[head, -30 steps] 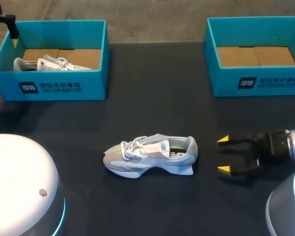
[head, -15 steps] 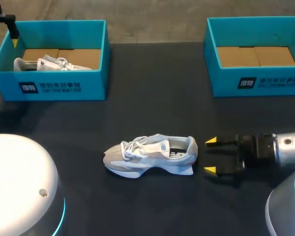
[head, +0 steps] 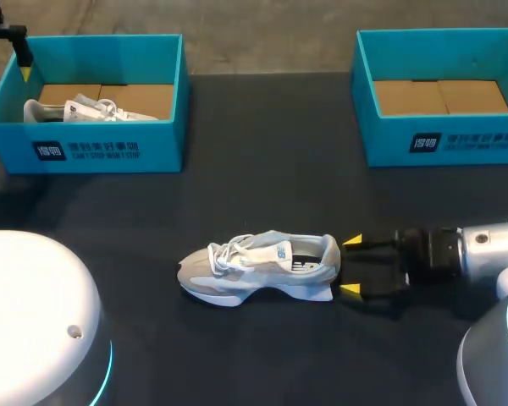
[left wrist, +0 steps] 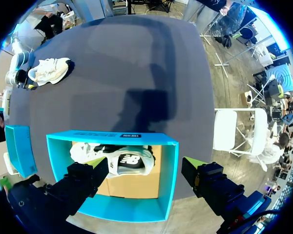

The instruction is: Take the shoe out of the shoebox, open the shoe tongue, remove and reinsert the insole, then place the shoe into the shoebox

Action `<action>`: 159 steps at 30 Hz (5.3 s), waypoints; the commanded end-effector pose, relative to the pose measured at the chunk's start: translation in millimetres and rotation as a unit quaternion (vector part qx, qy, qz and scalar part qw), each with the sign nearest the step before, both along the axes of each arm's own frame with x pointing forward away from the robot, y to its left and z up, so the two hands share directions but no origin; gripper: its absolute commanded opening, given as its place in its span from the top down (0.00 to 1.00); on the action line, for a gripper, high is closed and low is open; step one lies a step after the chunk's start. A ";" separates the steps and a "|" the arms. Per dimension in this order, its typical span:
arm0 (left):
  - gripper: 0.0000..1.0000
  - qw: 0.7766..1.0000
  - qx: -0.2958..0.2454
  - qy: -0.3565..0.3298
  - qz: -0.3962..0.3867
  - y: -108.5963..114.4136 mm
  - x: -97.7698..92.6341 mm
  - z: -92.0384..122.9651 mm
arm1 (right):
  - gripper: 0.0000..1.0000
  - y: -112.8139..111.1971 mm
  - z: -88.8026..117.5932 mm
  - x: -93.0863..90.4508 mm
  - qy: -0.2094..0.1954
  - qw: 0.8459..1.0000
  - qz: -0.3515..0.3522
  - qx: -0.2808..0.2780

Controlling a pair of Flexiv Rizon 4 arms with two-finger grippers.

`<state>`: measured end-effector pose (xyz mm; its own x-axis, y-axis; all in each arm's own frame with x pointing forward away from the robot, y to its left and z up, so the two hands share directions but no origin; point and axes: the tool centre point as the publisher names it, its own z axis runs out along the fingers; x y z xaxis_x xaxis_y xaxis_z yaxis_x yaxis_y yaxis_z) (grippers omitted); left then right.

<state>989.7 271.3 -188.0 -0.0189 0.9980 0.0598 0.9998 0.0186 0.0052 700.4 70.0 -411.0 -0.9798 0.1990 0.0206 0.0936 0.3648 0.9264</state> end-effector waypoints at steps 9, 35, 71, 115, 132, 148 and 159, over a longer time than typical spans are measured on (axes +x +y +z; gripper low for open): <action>0.00 1.000 0.001 0.000 0.000 0.1 -0.5 0.6 | 0.00 22.3 -3.8 2.0 0.013 1.000 -0.003 0.003; 0.00 1.000 0.001 0.000 0.000 0.1 -0.5 0.6 | 0.00 52.8 -10.0 4.5 0.005 0.999 0.004 0.033; 0.00 1.000 0.001 0.000 0.000 0.1 -0.5 0.6 | 0.53 79.7 -9.3 3.1 -0.040 0.996 0.046 0.060; 0.00 1.000 -0.004 0.013 0.008 -165.8 -154.1 9.0 | 1.00 79.2 -9.0 -0.2 -0.041 0.996 0.046 0.069; 0.00 0.998 0.012 0.059 0.033 -219.4 -196.4 2.6 | 1.00 79.2 -9.0 -0.2 -0.041 0.996 0.046 0.069; 0.00 0.994 0.015 0.052 0.096 -234.3 -208.0 -0.1 | 1.00 79.2 -9.0 -0.2 -0.041 0.996 0.046 0.069; 0.00 0.826 0.094 0.153 0.534 -292.7 -257.5 -20.2 | 1.00 79.2 -9.0 -0.2 -0.041 0.996 0.046 0.069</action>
